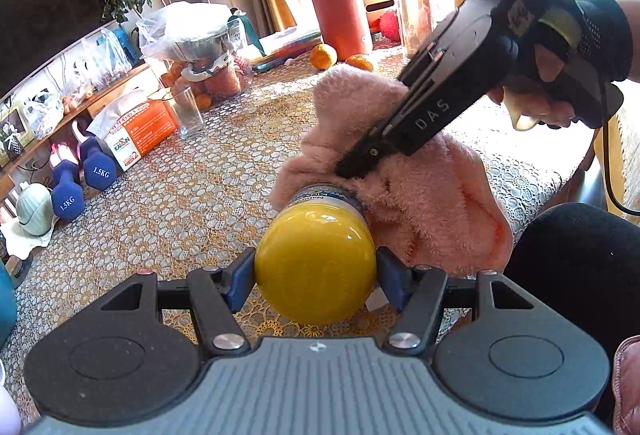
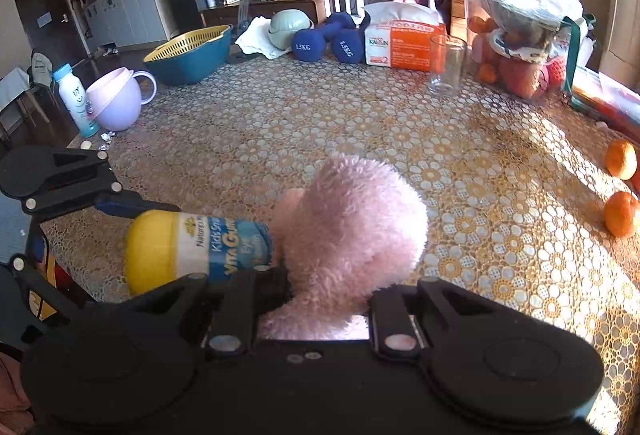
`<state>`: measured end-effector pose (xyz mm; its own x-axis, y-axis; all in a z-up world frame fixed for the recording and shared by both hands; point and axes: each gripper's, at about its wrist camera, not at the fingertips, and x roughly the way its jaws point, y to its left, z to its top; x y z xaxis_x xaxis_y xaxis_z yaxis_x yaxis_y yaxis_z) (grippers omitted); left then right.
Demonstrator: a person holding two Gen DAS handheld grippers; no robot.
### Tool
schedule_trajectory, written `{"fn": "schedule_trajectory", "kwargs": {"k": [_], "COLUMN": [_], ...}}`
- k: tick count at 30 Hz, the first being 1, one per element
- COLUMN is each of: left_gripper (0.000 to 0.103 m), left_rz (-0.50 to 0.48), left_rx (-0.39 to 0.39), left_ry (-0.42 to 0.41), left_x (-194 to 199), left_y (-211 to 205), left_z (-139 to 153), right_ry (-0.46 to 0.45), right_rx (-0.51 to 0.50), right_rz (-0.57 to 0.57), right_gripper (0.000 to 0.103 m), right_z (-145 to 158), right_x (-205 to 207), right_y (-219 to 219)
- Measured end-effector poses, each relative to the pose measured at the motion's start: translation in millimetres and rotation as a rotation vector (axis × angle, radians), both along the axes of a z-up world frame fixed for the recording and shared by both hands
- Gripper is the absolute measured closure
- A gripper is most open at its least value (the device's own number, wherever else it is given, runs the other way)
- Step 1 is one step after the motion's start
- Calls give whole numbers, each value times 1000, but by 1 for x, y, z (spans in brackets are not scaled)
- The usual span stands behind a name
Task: Clean container
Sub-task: 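Wipe the jar's lid with the towel in the right tool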
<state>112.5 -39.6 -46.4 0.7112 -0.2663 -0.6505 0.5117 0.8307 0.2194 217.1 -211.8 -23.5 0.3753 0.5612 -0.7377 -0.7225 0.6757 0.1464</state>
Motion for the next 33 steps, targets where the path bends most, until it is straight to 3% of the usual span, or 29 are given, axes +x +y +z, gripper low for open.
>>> {"fn": "schedule_trajectory", "kwargs": {"k": [5, 9, 14, 19, 24, 33], "left_gripper": [40, 40, 40, 40, 40, 40], "left_rz": [6, 19, 41, 78, 90, 119], "left_rx": [-7, -15, -40, -64, -77, -92], "left_ry": [3, 11, 25, 52, 83, 133], "left_x": [-1, 0, 3, 14, 23, 38], "left_y": [1, 4, 6, 6, 6, 7], "left_z": [-1, -1, 1, 6, 12, 17], "right_ry": [33, -1, -65, -84, -73, -44], "right_rx": [-44, -64, 74, 194, 181, 194], "right_rz": [-9, 7, -36, 67, 160, 78], "right_gripper": [86, 86, 86, 86, 86, 85], "right_z": [-18, -13, 33, 60, 52, 39], "right_x": [-4, -12, -16, -42, -56, -26], "right_y": [-3, -5, -26, -8, 21, 16]}}
